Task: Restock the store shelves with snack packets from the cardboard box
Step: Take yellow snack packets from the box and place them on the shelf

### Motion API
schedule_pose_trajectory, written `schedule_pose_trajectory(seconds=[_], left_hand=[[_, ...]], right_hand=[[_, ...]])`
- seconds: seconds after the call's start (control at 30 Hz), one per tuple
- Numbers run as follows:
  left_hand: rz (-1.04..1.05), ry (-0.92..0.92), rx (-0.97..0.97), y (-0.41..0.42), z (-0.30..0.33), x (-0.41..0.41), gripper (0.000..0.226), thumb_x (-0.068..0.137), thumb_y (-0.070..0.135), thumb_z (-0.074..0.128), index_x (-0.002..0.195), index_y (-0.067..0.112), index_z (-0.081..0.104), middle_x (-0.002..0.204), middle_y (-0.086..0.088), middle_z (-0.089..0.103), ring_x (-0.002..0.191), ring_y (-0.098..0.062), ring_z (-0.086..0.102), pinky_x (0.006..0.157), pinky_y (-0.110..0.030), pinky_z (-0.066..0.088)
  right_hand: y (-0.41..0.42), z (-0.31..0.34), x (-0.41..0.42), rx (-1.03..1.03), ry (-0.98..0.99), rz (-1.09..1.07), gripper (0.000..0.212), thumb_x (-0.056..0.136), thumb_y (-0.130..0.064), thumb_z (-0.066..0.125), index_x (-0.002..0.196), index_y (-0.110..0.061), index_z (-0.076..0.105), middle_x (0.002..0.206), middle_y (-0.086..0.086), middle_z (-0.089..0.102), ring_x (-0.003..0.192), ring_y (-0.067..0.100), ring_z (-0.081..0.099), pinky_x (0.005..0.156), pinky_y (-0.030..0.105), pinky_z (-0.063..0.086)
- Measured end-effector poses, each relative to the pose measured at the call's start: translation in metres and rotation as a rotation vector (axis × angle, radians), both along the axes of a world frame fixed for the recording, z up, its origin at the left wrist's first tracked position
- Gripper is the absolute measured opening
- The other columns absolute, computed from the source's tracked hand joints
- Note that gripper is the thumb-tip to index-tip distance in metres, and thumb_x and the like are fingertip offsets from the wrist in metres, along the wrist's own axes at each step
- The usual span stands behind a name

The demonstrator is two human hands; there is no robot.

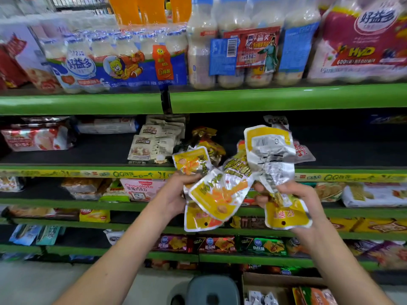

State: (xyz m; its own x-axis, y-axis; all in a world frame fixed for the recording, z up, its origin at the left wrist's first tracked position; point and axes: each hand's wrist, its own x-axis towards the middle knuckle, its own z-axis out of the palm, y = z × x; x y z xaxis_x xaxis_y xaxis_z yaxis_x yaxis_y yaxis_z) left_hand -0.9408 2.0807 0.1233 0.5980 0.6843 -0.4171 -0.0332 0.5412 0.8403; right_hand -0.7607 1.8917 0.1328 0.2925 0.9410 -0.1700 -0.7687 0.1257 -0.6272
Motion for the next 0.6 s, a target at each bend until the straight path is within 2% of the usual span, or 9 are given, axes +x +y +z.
schedule_pose_trajectory(seconds=[0.03, 0.07, 0.13, 0.17, 0.23, 0.3, 0.4, 0.5, 0.6], left_hand=[[-0.016, -0.006, -0.022, 0.000, 0.000, 0.000, 0.014, 0.092, 0.003, 0.057, 0.100, 0.003, 0.068, 0.084, -0.013, 0.075, 0.074, -0.028, 0.074, 0.076, -0.040, 0.059], [-0.044, -0.007, -0.028, -0.002, 0.001, 0.002, 0.018, 0.092, 0.008, 0.059, 0.107, 0.001, 0.067, 0.090, -0.014, 0.075, 0.079, -0.029, 0.074, 0.078, -0.042, 0.059], [-0.125, 0.003, -0.025, -0.008, 0.005, 0.006, 0.035, 0.089, 0.024, 0.065, 0.119, 0.005, 0.066, 0.109, -0.017, 0.074, 0.092, -0.033, 0.073, 0.085, -0.048, 0.058], [-0.180, 0.004, -0.031, -0.013, 0.008, 0.008, 0.039, 0.089, 0.033, 0.065, 0.121, 0.010, 0.067, 0.114, -0.015, 0.074, 0.097, -0.034, 0.073, 0.087, -0.051, 0.058], [-0.241, -0.001, -0.033, -0.022, 0.015, 0.013, 0.038, 0.089, 0.042, 0.064, 0.118, 0.017, 0.067, 0.109, -0.013, 0.076, 0.098, -0.033, 0.074, 0.081, -0.049, 0.061], [-0.270, -0.034, 0.031, -0.028, 0.017, 0.016, 0.028, 0.086, 0.024, 0.069, 0.112, 0.012, 0.066, 0.104, -0.016, 0.076, 0.093, -0.034, 0.074, 0.076, -0.045, 0.063], [-0.322, -0.053, 0.133, -0.031, 0.018, 0.017, 0.026, 0.087, -0.008, 0.064, 0.108, 0.006, 0.068, 0.103, -0.020, 0.075, 0.088, -0.032, 0.074, 0.074, -0.042, 0.063], [-0.280, -0.036, 0.188, -0.028, 0.015, 0.013, 0.026, 0.085, -0.014, 0.064, 0.103, 0.004, 0.069, 0.103, -0.023, 0.074, 0.088, -0.033, 0.074, 0.076, -0.047, 0.063], [-0.205, -0.040, 0.227, -0.024, 0.011, 0.008, 0.027, 0.082, -0.015, 0.068, 0.097, 0.007, 0.074, 0.104, -0.025, 0.073, 0.090, -0.035, 0.073, 0.082, -0.052, 0.060]], right_hand=[[0.001, 0.000, 0.000, -0.019, 0.003, 0.020, 0.092, 0.033, 0.000, 0.086, 0.114, -0.005, 0.042, 0.088, 0.026, 0.060, 0.068, 0.030, 0.062, 0.058, 0.034, 0.048], [0.003, -0.001, -0.002, -0.059, -0.028, 0.034, 0.094, 0.035, 0.001, 0.085, 0.117, -0.004, 0.040, 0.086, 0.026, 0.061, 0.067, 0.029, 0.062, 0.057, 0.033, 0.050], [0.007, -0.003, -0.007, -0.195, -0.190, 0.007, 0.057, 0.042, 0.003, 0.077, 0.093, 0.000, 0.052, 0.077, 0.017, 0.068, 0.065, 0.027, 0.064, 0.058, 0.033, 0.052], [0.009, -0.003, -0.010, -0.293, -0.315, -0.021, 0.041, 0.045, -0.001, 0.076, 0.082, -0.005, 0.058, 0.072, 0.008, 0.070, 0.066, 0.025, 0.065, 0.060, 0.032, 0.049], [0.012, -0.005, -0.013, -0.362, -0.516, -0.071, 0.025, 0.045, -0.016, 0.078, 0.064, -0.029, 0.068, 0.072, -0.006, 0.070, 0.073, 0.021, 0.065, 0.065, 0.030, 0.043], [0.017, -0.001, -0.018, -0.253, -0.605, -0.042, 0.036, 0.051, -0.018, 0.077, 0.079, -0.040, 0.077, 0.088, -0.010, 0.076, 0.085, 0.015, 0.072, 0.074, 0.034, 0.047], [0.023, 0.002, -0.022, -0.133, -0.738, -0.010, 0.060, 0.057, -0.017, 0.076, 0.110, -0.045, 0.072, 0.120, -0.007, 0.072, 0.114, 0.017, 0.066, 0.092, 0.038, 0.051], [0.020, 0.003, -0.020, -0.137, -0.894, -0.076, 0.060, 0.059, -0.040, 0.078, 0.118, -0.045, 0.064, 0.114, -0.022, 0.069, 0.108, -0.001, 0.064, 0.083, 0.017, 0.052], [0.014, 0.000, -0.017, -0.251, -0.989, -0.260, 0.060, 0.064, -0.065, 0.072, 0.119, -0.045, 0.056, 0.097, -0.020, 0.068, 0.092, -0.002, 0.066, 0.072, 0.012, 0.049]])
